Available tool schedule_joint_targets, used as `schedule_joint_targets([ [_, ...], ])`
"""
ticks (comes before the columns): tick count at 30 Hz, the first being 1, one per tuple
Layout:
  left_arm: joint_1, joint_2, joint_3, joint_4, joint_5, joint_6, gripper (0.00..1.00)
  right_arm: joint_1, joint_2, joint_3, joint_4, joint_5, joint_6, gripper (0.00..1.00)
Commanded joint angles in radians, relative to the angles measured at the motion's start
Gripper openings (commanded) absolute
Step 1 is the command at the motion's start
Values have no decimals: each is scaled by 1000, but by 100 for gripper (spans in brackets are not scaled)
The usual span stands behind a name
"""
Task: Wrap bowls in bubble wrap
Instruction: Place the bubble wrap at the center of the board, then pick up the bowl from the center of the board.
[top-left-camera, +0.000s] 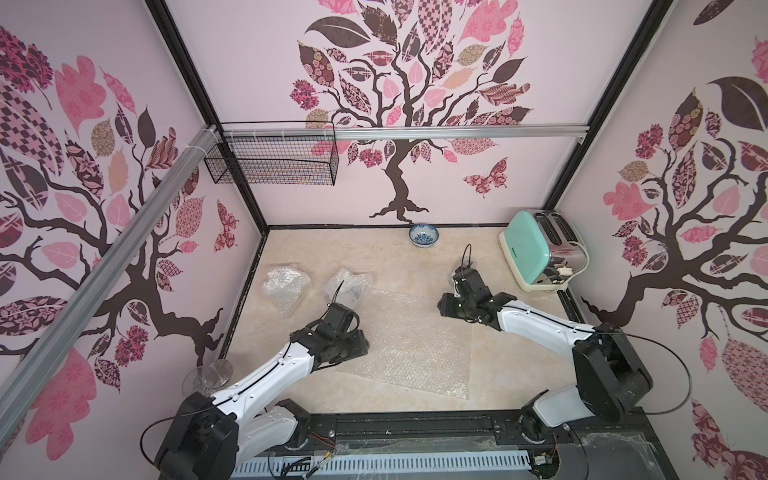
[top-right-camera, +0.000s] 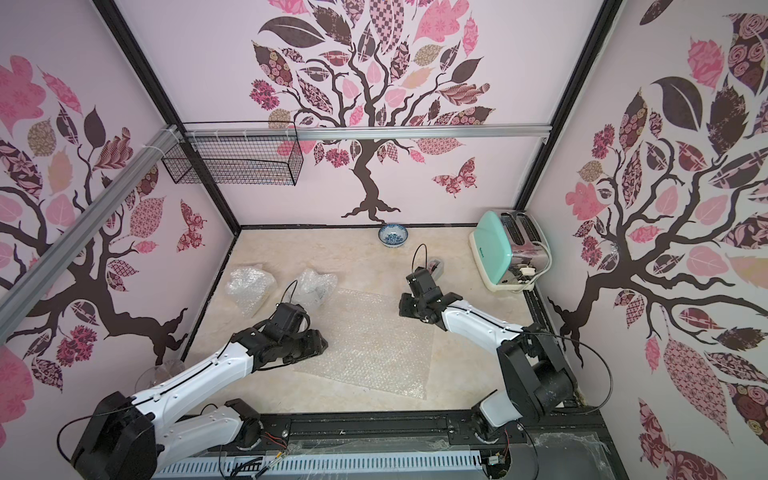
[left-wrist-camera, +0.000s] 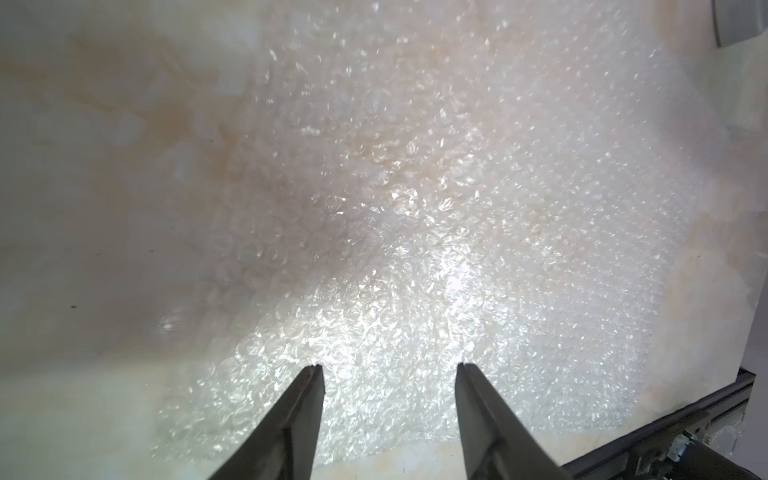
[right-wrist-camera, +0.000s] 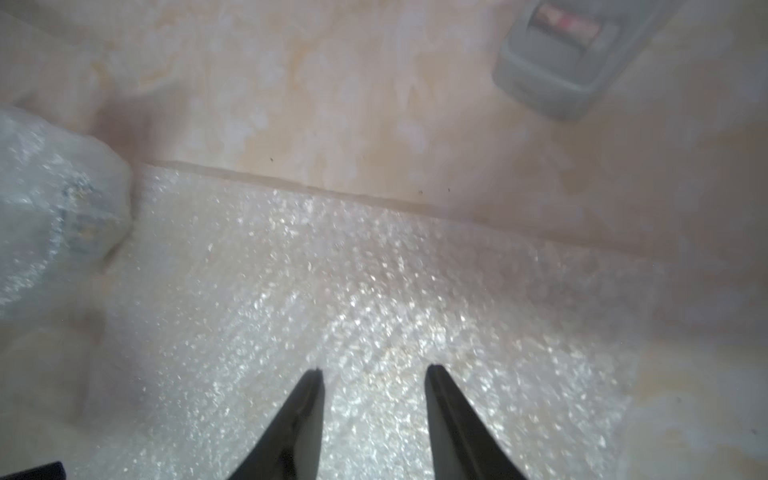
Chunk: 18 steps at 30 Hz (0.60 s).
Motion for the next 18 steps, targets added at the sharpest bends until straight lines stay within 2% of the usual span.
schedule_joint_targets([
  [1, 15, -55, 89, -54, -80, 37, 59, -92, 100, 147, 74, -12, 31, 45],
  [5, 47, -54, 133, -73, -46, 62, 59, -181, 303, 378, 62, -13, 97, 45],
  [12, 48, -96, 100, -46, -19, 66, 61, -224, 662, 808, -43, -54, 136, 46],
  [15, 50, -104, 90, -43, -20, 66, 62, -233, 782, 936, -59, -124, 143, 46],
  [18, 50, -105, 85, -44, -21, 64, 63, -235, 844, 995, -61, -135, 149, 44],
])
